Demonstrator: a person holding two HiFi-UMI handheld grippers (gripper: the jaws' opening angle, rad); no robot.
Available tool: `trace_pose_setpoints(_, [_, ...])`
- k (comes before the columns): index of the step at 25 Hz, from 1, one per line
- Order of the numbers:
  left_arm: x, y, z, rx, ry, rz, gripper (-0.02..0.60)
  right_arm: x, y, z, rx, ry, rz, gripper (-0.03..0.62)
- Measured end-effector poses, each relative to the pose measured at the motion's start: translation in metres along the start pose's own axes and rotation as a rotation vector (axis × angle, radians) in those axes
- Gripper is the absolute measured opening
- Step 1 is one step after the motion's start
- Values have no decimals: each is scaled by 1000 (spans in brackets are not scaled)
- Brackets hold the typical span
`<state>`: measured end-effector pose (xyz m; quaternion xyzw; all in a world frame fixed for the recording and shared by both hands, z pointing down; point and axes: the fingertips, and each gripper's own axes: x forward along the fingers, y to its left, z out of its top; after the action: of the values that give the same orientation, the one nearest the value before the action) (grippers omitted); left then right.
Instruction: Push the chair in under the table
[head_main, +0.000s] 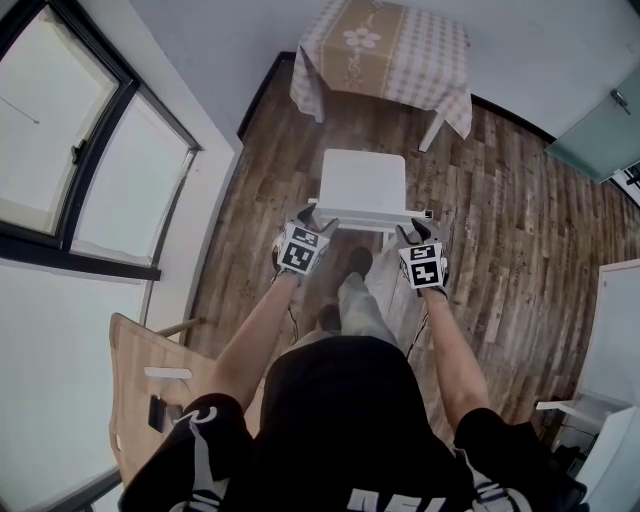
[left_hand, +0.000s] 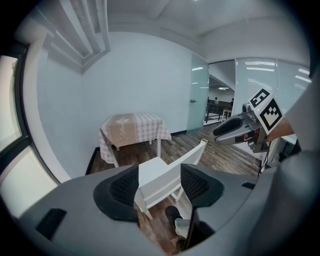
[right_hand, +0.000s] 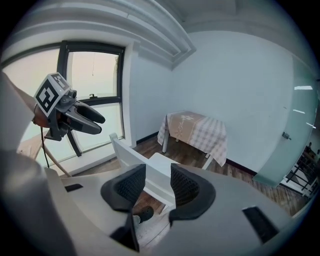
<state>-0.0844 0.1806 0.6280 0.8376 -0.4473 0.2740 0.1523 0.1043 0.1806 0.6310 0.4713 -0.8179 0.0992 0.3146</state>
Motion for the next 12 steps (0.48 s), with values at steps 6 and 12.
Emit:
trace_pose_setpoints(6, [24, 2, -16, -10, 58, -12, 267, 21, -8, -16, -18, 61, 11, 190])
trace_pose_setpoints(12, [45, 4, -30, -41, 106, -14, 268, 39, -22, -32, -1, 113, 6, 206])
